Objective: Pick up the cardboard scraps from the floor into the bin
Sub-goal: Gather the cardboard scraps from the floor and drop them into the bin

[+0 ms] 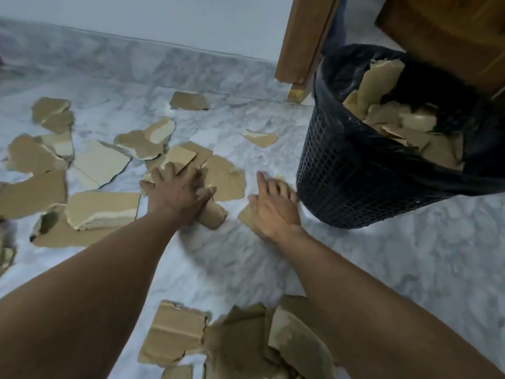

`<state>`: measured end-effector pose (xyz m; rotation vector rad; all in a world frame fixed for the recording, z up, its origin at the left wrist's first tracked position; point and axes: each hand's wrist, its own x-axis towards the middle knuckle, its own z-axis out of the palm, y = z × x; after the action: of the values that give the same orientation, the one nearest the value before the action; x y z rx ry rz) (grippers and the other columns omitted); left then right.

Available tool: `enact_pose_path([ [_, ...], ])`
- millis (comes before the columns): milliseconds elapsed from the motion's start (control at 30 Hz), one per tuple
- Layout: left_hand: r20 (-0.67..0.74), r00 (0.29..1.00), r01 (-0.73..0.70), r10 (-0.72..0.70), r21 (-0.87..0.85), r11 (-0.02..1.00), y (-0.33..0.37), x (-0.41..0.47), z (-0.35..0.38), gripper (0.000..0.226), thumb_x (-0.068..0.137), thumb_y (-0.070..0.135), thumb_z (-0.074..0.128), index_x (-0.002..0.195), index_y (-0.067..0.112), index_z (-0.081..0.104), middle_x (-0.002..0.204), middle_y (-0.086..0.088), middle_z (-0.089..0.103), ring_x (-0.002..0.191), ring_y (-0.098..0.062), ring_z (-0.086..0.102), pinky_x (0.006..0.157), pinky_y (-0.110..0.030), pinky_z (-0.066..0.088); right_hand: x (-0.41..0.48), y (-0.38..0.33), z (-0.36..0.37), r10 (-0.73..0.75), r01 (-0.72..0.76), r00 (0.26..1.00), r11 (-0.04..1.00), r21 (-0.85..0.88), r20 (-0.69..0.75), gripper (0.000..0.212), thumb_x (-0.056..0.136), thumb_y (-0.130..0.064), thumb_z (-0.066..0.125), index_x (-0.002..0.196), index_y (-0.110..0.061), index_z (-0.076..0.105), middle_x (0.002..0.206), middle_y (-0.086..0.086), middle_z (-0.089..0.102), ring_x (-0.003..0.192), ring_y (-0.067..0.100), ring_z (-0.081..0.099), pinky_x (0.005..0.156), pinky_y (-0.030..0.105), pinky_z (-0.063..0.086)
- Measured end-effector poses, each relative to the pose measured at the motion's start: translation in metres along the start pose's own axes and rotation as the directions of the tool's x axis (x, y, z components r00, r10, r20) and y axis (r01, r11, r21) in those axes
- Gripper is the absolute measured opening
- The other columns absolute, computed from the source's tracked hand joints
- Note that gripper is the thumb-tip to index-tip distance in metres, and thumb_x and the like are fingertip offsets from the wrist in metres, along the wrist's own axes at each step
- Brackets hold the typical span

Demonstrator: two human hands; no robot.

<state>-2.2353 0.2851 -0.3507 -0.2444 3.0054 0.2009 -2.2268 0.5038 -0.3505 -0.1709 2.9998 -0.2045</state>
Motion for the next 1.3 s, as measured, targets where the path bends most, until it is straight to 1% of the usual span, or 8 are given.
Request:
enact_pose_path([
  [133,-0.008,0.997,0.075,-0.075,-0.068,0.995,-0.011,0.004,0.010,0.077,0.084,0.084,0.034,0.140,0.033,0.034,0.155,-0.016,0.021,0.147,-0.044,0.012,0.111,-0.074,0.013,0.046,-0.008,0.000,0.004,-0.014,0.991,0.997,-0.077,-0.136,0.068,0.102,-0.050,0.033,0.160,-0.021,0.012,0.154,0.011,0.033,0.133,0.033,0.033,0.105,0.048,0.026],
  [333,0.062,0.997,0.048,-0.043,-0.084,0.995,-0.016,0.012,0.017,0.075,0.087,0.084,0.026,0.149,0.064,-0.012,0.169,0.000,-0.018,0.151,-0.047,-0.016,0.111,-0.076,-0.005,0.122,-0.009,-0.002,0.020,-0.020,1.000,1.000,0.004,-0.015,0.078,0.103,-0.061,0.025,0.160,-0.026,-0.014,0.169,0.007,-0.017,0.155,0.030,-0.013,0.122,0.058,-0.008],
  [500,0.160,0.982,0.118,-0.104,-0.085,0.989,-0.015,0.007,0.010,0.071,0.089,0.082,0.027,0.149,0.066,-0.007,0.168,0.003,-0.021,0.150,-0.044,-0.022,0.112,-0.075,-0.009,0.099,-0.015,0.001,-0.024,0.023,1.000,1.000,-0.020,-0.016,0.071,0.105,-0.055,0.020,0.162,-0.021,-0.006,0.165,0.007,0.019,0.147,0.035,0.019,0.120,0.052,0.013],
  [667,0.218,0.967,0.149,-0.131,-0.069,0.986,-0.014,-0.035,0.005,0.066,0.095,0.074,0.027,0.154,0.058,0.001,0.168,0.002,-0.020,0.151,-0.045,-0.022,0.113,-0.076,-0.006,0.033,-0.017,0.009,-0.030,0.030,1.000,0.999,-0.031,-0.003,0.060,0.105,-0.050,0.022,0.158,-0.021,0.023,0.157,0.012,0.023,0.144,0.035,0.017,0.119,0.053,0.013],
  [833,0.251,0.959,0.150,-0.128,-0.073,0.986,-0.024,-0.091,0.003,0.060,0.101,0.065,0.027,0.155,0.055,0.004,0.169,0.001,-0.018,0.151,-0.046,-0.018,0.112,-0.078,-0.004,-0.033,-0.013,-0.010,-0.175,0.159,0.945,0.984,0.078,0.275,0.068,0.100,-0.066,0.028,0.160,-0.036,0.014,0.170,-0.001,0.001,0.156,0.026,0.000,0.121,0.061,0.007],
  [967,0.286,0.948,0.170,-0.141,-0.079,0.982,-0.031,-0.132,0.000,0.058,0.103,0.059,0.027,0.157,0.053,0.005,0.169,0.000,-0.017,0.152,-0.046,-0.016,0.114,-0.075,-0.003,-0.115,-0.010,-0.022,-0.213,0.183,0.862,0.977,0.108,0.460,0.112,0.063,-0.101,0.042,0.150,-0.060,-0.016,0.168,-0.008,-0.020,0.154,0.030,-0.020,0.116,0.072,-0.001],
  [1167,0.287,0.949,0.163,-0.127,-0.105,0.981,-0.044,-0.168,0.002,0.062,0.098,0.070,0.018,0.156,0.053,0.006,0.170,0.000,-0.014,0.151,-0.048,-0.015,0.113,-0.076,-0.004,-0.216,0.014,-0.011,-0.361,0.463,0.757,0.885,-0.057,0.545,0.129,0.057,-0.098,0.051,0.138,-0.057,-0.040,0.156,0.002,-0.046,0.146,0.038,-0.034,0.112,0.075,-0.009],
  [1300,0.247,0.965,0.120,-0.091,-0.104,0.987,-0.048,-0.186,0.010,0.063,0.096,0.074,0.018,0.155,0.053,0.009,0.170,0.000,-0.009,0.151,-0.049,-0.011,0.114,-0.075,0.000,-0.221,-0.002,0.021,-0.286,0.318,0.874,0.948,-0.019,0.394,0.111,0.065,-0.101,0.022,0.137,-0.050,-0.045,0.161,0.007,-0.039,0.148,0.035,-0.033,0.113,0.073,-0.011],
])
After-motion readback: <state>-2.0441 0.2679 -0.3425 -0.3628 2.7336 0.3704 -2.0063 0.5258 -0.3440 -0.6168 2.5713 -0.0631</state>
